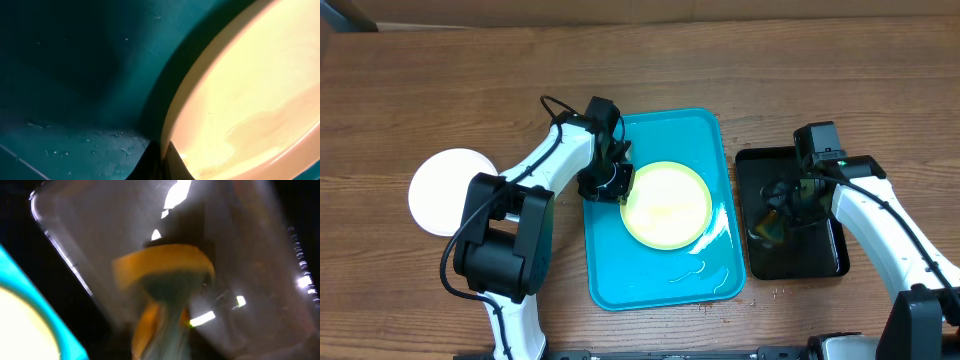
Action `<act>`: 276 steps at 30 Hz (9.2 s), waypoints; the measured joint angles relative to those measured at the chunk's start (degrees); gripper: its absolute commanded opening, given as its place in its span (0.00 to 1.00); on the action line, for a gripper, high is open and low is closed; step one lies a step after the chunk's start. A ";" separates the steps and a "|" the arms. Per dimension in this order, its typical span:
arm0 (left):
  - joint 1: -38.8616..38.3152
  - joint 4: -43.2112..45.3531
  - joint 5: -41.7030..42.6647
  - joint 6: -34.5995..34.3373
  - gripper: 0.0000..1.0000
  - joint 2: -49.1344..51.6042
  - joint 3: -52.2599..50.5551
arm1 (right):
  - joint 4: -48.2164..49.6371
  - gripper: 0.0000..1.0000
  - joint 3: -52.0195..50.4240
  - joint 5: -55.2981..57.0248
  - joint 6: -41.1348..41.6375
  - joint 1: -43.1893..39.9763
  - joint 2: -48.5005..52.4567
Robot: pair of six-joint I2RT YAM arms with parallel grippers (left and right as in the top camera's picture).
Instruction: Clean dirty plates on tray and stack at the side
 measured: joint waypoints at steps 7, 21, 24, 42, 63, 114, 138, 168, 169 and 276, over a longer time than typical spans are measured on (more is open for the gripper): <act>0.00 -8.52 0.07 3.21 0.04 0.20 7.54 | -6.34 0.86 6.08 -2.99 -0.79 -4.39 -2.25; -13.27 -14.19 -7.10 0.39 0.04 0.50 34.32 | -13.35 0.89 11.32 -8.63 -2.95 -25.14 -9.40; -19.91 -9.29 -15.15 -2.78 0.04 0.52 34.95 | -13.55 0.89 11.32 -9.27 -3.28 -25.16 -9.40; -42.25 1.95 -71.65 -2.95 0.04 1.16 34.95 | -15.02 0.89 11.32 -10.08 -3.58 -25.16 -9.40; -45.81 9.81 -81.18 10.54 0.04 1.16 34.95 | -15.39 0.89 11.32 -10.05 -3.58 -25.16 -9.40; -36.17 -12.11 -61.07 -7.48 0.04 -4.42 35.01 | -17.64 0.89 11.32 -9.99 -3.58 -25.16 -9.40; 51.10 -22.16 -22.69 -13.44 0.04 -19.58 18.03 | -17.68 0.89 11.32 -9.99 -3.58 -25.16 -9.40; 49.37 -9.84 2.62 1.42 0.47 -34.45 9.05 | -14.25 1.00 11.32 -23.89 -18.84 -13.25 -16.20; 46.99 -10.21 2.91 2.64 0.48 -37.46 9.66 | -14.14 1.00 11.32 -24.48 -19.26 -10.95 -18.29; 27.30 -29.09 -1.81 10.62 1.00 -65.02 11.13 | 49.05 1.00 -54.31 -20.92 -33.53 2.23 -86.12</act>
